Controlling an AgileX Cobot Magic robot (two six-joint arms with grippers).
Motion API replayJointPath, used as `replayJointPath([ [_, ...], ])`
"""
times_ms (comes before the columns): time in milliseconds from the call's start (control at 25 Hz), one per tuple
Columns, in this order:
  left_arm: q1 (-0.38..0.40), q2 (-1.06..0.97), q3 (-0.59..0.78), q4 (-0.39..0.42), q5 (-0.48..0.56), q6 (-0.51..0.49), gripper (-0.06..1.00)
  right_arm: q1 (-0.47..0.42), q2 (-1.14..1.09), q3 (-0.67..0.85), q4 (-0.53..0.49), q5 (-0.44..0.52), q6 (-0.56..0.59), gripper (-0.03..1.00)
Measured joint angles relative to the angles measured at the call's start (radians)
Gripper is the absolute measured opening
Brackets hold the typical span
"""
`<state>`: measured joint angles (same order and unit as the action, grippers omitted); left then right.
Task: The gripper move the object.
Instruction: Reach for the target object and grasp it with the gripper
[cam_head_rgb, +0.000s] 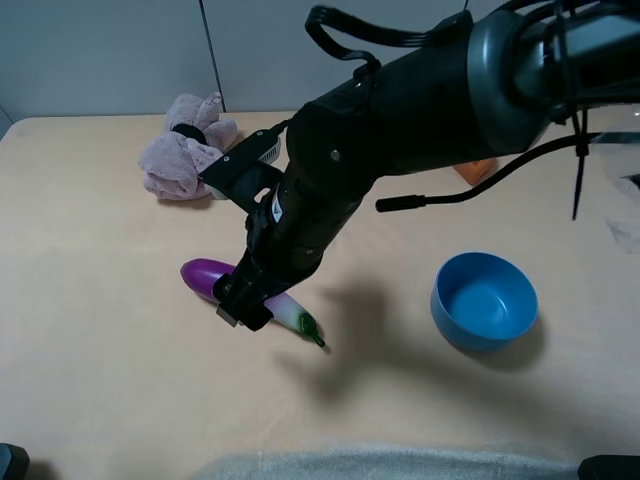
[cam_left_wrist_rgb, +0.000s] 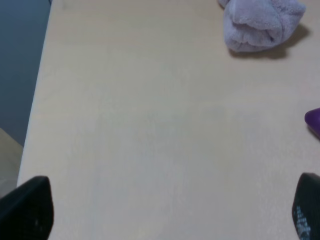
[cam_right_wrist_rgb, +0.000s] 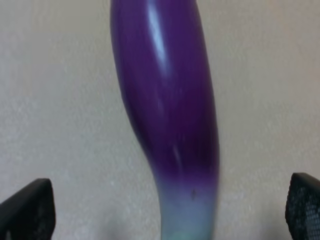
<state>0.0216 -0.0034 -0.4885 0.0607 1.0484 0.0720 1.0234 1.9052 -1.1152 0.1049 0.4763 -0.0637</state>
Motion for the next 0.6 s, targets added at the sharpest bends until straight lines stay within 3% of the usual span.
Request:
replayJointPath([
  [600, 0.000, 0.000, 0.000, 0.000, 0.000, 0.000, 0.95, 0.000, 0.135, -0.029, -0.004, -0.113, 0.000, 0.69],
])
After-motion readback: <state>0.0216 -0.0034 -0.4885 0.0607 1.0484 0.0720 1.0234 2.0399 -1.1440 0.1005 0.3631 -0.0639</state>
